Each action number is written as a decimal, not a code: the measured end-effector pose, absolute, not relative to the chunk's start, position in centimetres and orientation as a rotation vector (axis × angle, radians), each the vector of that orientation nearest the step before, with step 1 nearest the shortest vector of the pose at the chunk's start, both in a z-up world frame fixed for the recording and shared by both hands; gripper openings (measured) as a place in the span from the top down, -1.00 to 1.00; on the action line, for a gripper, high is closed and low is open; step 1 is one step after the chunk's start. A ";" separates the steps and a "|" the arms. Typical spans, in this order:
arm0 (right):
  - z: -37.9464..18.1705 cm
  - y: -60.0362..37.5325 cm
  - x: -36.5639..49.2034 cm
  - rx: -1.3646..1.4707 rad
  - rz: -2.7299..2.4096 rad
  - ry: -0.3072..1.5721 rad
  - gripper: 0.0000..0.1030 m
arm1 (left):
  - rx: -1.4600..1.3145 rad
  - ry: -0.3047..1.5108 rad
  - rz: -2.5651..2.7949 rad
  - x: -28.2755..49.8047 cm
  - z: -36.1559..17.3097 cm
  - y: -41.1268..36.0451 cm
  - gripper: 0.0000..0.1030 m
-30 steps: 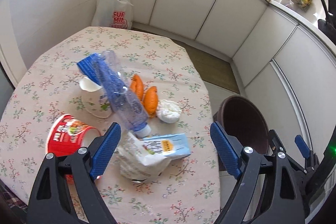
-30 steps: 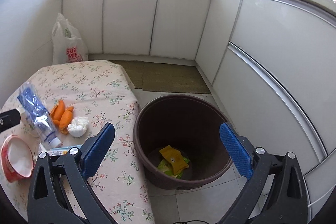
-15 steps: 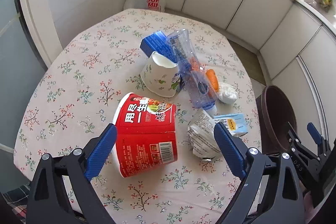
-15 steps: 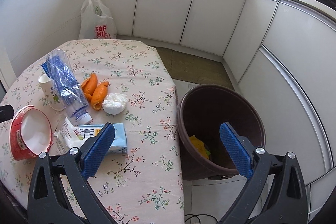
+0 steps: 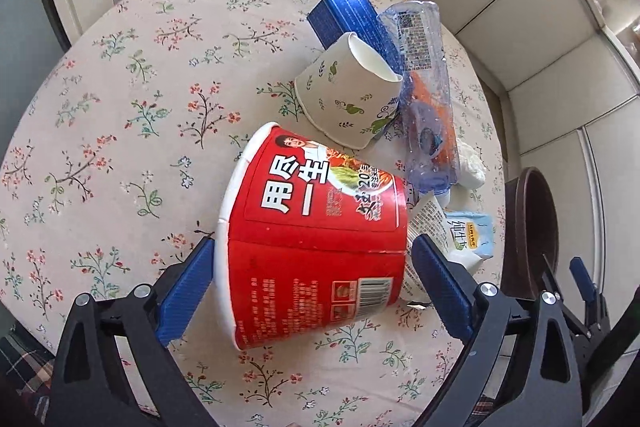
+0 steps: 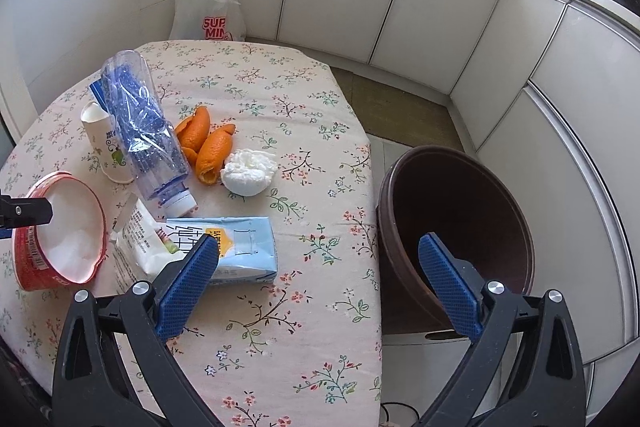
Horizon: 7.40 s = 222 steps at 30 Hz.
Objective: Collect trash
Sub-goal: 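Grasp the red noodle cup with the left gripper, then hold the red cup with the left gripper while the right gripper grasps the white wrapper, then carry the red cup and white wrapper over the bin and release both, then move both grippers back over the table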
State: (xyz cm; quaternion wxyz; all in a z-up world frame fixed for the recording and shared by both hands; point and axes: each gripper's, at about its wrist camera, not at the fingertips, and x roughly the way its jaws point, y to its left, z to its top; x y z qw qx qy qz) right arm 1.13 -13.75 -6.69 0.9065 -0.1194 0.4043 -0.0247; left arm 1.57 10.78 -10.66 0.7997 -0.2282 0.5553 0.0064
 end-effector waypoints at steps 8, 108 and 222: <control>-8.6 -14.2 2.4 -0.127 0.047 0.964 -0.86 | -0.491 1.213 0.005 1.8 -11.5 10.8 -0.68; -6.0 -16.2 0.0 0.200 0.382 0.819 0.83 | -0.519 0.975 -0.111 -0.9 -5.5 10.4 -0.67; -1.3 -24.2 6.9 -0.051 -0.269 0.703 -0.86 | -0.285 1.023 0.009 8.5 -4.2 2.1 -0.75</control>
